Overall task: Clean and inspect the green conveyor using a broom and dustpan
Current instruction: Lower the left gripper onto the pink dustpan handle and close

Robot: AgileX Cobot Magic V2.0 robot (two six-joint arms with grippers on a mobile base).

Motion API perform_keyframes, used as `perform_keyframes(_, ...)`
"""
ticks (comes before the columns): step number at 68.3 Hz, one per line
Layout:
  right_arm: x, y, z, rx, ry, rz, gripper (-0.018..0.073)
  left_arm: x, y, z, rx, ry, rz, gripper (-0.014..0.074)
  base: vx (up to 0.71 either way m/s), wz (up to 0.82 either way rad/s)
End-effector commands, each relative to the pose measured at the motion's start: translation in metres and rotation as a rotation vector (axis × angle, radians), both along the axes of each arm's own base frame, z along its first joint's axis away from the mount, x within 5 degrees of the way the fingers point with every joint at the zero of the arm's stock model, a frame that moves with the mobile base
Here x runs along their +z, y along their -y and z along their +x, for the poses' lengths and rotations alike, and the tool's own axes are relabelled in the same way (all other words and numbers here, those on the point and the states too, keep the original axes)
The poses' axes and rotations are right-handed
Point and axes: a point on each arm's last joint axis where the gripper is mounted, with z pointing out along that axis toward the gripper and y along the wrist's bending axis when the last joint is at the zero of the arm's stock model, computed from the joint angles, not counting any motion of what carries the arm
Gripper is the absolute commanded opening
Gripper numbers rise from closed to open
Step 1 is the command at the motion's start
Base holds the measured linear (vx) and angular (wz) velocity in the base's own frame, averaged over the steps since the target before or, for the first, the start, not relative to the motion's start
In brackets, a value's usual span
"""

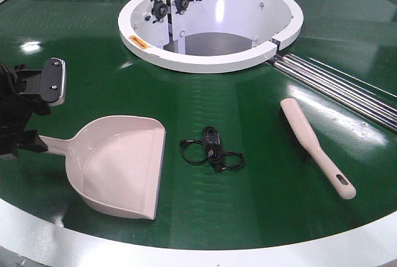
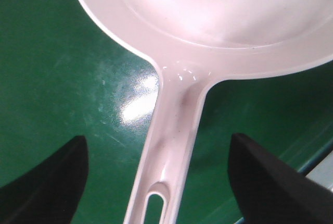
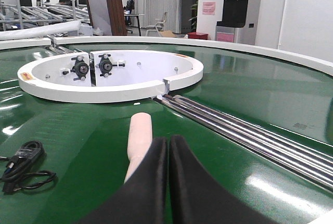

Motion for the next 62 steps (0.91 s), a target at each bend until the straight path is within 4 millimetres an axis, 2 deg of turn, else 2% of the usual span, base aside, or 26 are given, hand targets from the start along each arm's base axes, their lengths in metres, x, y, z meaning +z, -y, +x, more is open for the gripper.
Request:
perform_keyframes(1,0.006,0.000,-0.001,-0.002,0.079,-0.014,-0.0008,0.021,0.003,-0.002,0.002,0.074,-0.024,0.0563,0.00,0.00)
perform_keyframes(19,0.006,0.000,-0.001,-0.002,0.079,-0.014,-0.0008,0.007,0.015,0.002,-0.117,0.039,0.129,0.0578,0.00,0.00)
perform_keyframes(36,0.006,0.000,-0.001,-0.002,0.079,-0.014,-0.0008,-0.007,0.028,0.006,-0.162,-0.005,0.143,0.0578,0.00,0.00)
perform_keyframes(62,0.006,0.000,-0.001,-0.002,0.079,-0.014,-0.0008,-0.026,0.029,0.013,-0.181,-0.052,0.187,0.0568,0.00,0.00)
